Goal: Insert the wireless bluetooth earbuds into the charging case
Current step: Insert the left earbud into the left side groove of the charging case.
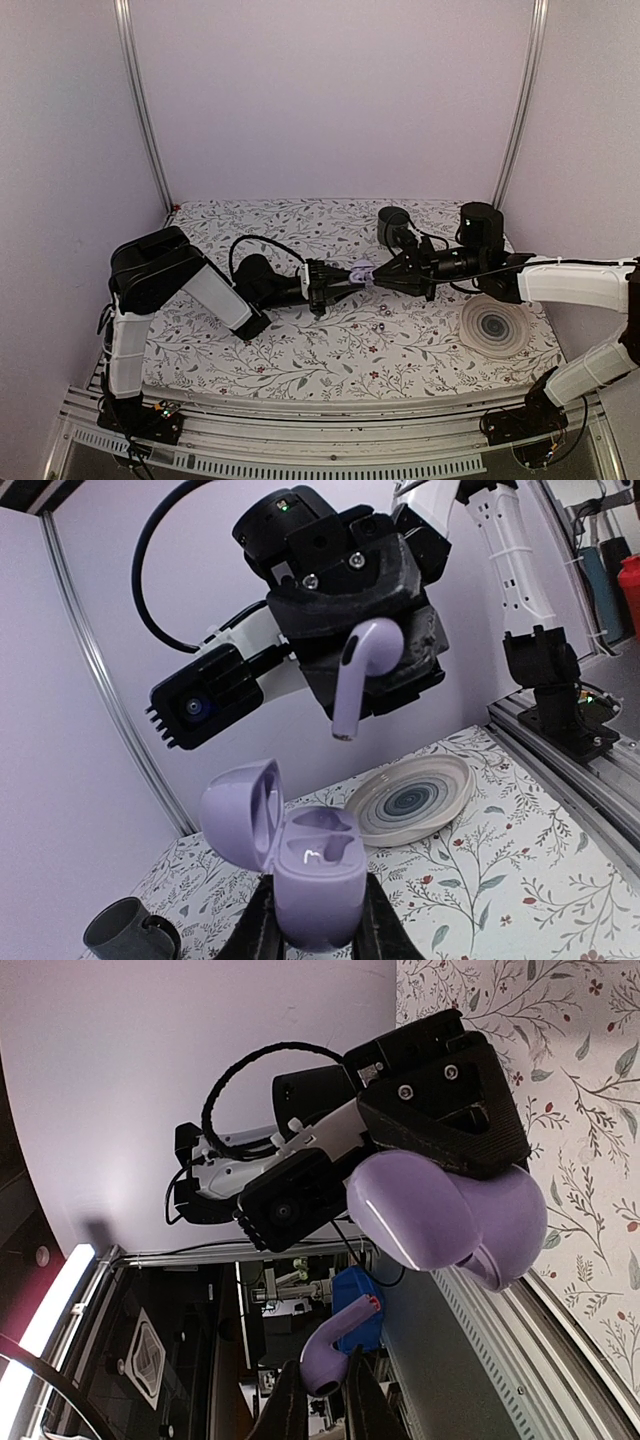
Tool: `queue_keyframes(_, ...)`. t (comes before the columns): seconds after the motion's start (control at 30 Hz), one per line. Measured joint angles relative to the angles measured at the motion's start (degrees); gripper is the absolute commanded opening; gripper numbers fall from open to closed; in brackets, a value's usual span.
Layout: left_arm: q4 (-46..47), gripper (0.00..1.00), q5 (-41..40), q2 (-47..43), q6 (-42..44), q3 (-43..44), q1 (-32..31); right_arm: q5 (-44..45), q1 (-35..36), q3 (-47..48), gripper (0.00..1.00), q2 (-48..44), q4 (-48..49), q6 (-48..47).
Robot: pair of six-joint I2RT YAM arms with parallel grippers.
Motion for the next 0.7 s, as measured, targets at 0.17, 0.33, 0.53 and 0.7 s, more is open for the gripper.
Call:
queue_keyframes(0.17, 0.0, 0.0, -0.2, 0.0, 0.1, 0.0, -0.1, 0.4, 0.0, -0.7, 0.12, 0.0, -0.1, 0.2)
queue_keyframes(0.33, 0.0, 0.0, -0.5, -0.1, 0.1, 0.0, -0.2, 0.8, 0.0, -0.9, 0.12, 0.0, 0.0, 0.2)
queue_keyframes(0.53, 0.0, 0.0, -0.7, -0.9, 0.1, -0.2, -0.3, 1.0, 0.0, -1.1, 0.13, 0.1, 0.0, 0.3)
queue_keyframes(0.7, 0.0, 0.0, -0.8, -1.5, 0.1, -0.6, -0.4, 1.0, 0.0, -1.1, 0.12, 0.3, 0.0, 0.3)
